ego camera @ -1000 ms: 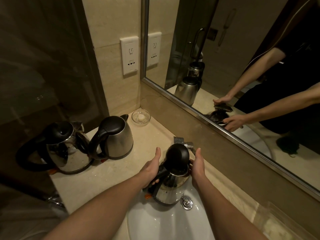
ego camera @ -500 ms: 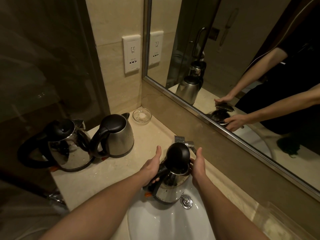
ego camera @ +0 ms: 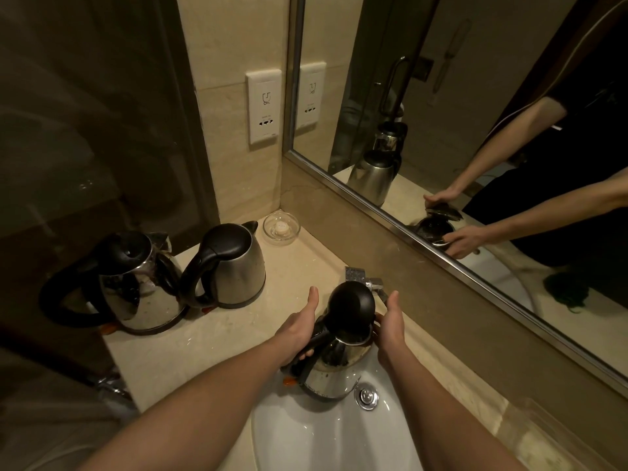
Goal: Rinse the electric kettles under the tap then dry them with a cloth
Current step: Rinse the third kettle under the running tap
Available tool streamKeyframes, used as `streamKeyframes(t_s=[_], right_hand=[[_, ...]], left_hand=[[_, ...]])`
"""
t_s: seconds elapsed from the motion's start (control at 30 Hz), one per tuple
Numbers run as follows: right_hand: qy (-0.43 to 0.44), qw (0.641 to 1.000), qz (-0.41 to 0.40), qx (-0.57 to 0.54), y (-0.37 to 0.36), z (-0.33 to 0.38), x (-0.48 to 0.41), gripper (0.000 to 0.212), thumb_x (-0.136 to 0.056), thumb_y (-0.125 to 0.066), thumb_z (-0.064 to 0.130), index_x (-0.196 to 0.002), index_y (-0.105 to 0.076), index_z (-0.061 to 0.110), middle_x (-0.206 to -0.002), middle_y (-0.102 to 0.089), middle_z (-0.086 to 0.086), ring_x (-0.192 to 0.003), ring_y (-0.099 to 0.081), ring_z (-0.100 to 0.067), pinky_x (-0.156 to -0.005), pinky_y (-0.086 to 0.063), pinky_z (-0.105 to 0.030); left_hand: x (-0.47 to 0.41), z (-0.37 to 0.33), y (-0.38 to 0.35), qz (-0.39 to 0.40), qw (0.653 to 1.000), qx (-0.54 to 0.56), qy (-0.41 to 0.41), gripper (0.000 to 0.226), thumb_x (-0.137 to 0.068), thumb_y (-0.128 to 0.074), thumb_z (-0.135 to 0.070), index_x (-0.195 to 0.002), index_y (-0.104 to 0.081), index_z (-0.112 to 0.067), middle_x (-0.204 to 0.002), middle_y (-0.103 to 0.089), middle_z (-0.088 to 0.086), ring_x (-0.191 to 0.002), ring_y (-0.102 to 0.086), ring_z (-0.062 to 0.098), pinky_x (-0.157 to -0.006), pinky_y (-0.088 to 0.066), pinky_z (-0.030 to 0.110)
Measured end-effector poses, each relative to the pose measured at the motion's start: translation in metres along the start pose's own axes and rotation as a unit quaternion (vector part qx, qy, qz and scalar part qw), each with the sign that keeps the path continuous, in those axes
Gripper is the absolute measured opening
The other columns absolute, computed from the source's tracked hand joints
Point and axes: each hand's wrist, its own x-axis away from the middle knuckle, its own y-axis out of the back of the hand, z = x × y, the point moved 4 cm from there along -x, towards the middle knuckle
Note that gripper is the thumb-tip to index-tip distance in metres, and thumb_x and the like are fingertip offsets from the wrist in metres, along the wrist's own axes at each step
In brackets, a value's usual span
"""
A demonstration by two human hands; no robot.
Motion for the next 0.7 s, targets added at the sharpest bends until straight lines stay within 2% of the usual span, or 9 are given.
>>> streamKeyframes(t_s=[0.07, 0.23, 0.33, 0.43, 0.5, 0.53, 0.6, 0.67, 0.7], right_hand=[[0.001, 1.0, -0.001, 0.003, 0.0, 0.002, 0.003, 0.092, -0.075, -0.031, 0.081, -0.151, -0.034, 0.029, -0.154, -0.039, -0.012, -0.14, -0.037, -0.035, -0.115, -0.029, -0.057], [0.0, 1.0, 0.004, 0.006, 0.005, 0.004, 0.007, 0.074, -0.095, -0.027, 0.071, -0.149, -0.038, 0.023, -0.146, -0.048, -0.016, -0.133, -0.045, -0.038, -0.112, -0.033, -0.056], [-0.006, 0.999, 0.025, 0.022, 0.004, 0.004, 0.015, 0.08, -0.09, -0.028, 0.077, -0.152, -0.035, 0.027, -0.145, -0.047, -0.021, -0.132, -0.045, -0.042, -0.111, -0.034, -0.059], [-0.013, 0.998, 0.051, 0.037, 0.007, 0.001, 0.027, 0.108, -0.067, -0.038, 0.095, -0.154, -0.025, 0.033, -0.153, -0.037, -0.019, -0.139, -0.036, -0.043, -0.113, -0.03, -0.061], [-0.016, 0.996, 0.07, 0.043, 0.011, 0.002, 0.038, 0.11, -0.065, -0.04, 0.094, -0.155, -0.024, 0.033, -0.154, -0.036, -0.018, -0.14, -0.035, -0.042, -0.114, -0.03, -0.058], [-0.012, 0.996, 0.079, 0.047, 0.014, 0.004, 0.043, 0.102, -0.071, -0.039, 0.089, -0.155, -0.025, 0.032, -0.154, -0.036, -0.019, -0.14, -0.035, -0.042, -0.114, -0.032, -0.056], [-0.013, 0.994, 0.093, 0.062, 0.019, 0.004, 0.051, 0.085, -0.085, -0.035, 0.078, -0.154, -0.028, 0.029, -0.152, -0.039, -0.019, -0.14, -0.036, -0.041, -0.11, -0.033, -0.051], [-0.018, 0.992, 0.101, 0.078, 0.024, 0.003, 0.061, 0.078, -0.091, -0.032, 0.072, -0.153, -0.029, 0.024, -0.15, -0.041, -0.02, -0.139, -0.037, -0.04, -0.107, -0.035, -0.049], [-0.021, 0.991, 0.102, 0.082, 0.027, 0.002, 0.065, 0.079, -0.092, -0.031, 0.071, -0.153, -0.029, 0.023, -0.15, -0.041, -0.021, -0.139, -0.037, -0.04, -0.108, -0.034, -0.049]], left_hand=[[0.002, 0.0, 0.0, 0.001, 1.0, -0.003, 0.008, 0.127, -0.068, -0.005, -0.099, -0.139, -0.056, -0.006, -0.052, -0.051, 0.004, -0.051, -0.051, 0.019, -0.057, -0.045, 0.03], [0.002, 0.002, -0.005, 0.006, 1.0, 0.001, 0.011, 0.129, -0.065, -0.004, -0.1, -0.139, -0.057, -0.008, -0.056, -0.053, 0.005, -0.054, -0.052, 0.02, -0.06, -0.046, 0.032], [0.002, 0.004, -0.009, 0.001, 1.0, -0.001, 0.008, 0.12, -0.068, -0.005, -0.099, -0.13, -0.061, -0.013, -0.055, -0.053, 0.004, -0.054, -0.053, 0.02, -0.061, -0.047, 0.032], [0.002, 0.01, -0.014, -0.008, 1.0, -0.008, 0.006, 0.115, -0.069, -0.006, -0.098, -0.133, -0.06, -0.019, -0.059, -0.056, 0.004, -0.056, -0.054, 0.021, -0.06, -0.046, 0.031], [0.004, 0.013, -0.018, -0.015, 1.0, -0.005, 0.002, 0.108, -0.073, -0.006, -0.096, -0.139, -0.056, -0.026, -0.08, -0.069, 0.009, -0.072, -0.065, 0.024, -0.063, -0.047, 0.028], [0.006, 0.014, -0.021, -0.015, 1.0, -0.003, -0.003, 0.103, -0.078, -0.006, -0.093, -0.143, -0.052, -0.028, -0.103, -0.072, 0.013, -0.09, -0.067, 0.027, -0.068, -0.046, 0.027], [0.013, 0.017, -0.026, -0.013, 1.0, -0.005, -0.002, 0.104, -0.079, -0.007, -0.092, -0.15, -0.045, -0.026, -0.138, -0.06, 0.015, -0.121, -0.058, 0.031, -0.086, -0.042, 0.029], [0.018, 0.023, -0.029, -0.01, 1.0, -0.004, 0.016, 0.138, -0.049, -0.006, -0.108, -0.149, -0.047, -0.022, -0.142, -0.058, 0.017, -0.13, -0.055, 0.034, -0.105, -0.042, 0.039], [0.017, 0.027, -0.031, -0.003, 1.0, 0.0, 0.023, 0.155, -0.031, -0.005, -0.112, -0.148, -0.049, -0.021, -0.138, -0.061, 0.018, -0.128, -0.057, 0.035, -0.107, -0.044, 0.045]])
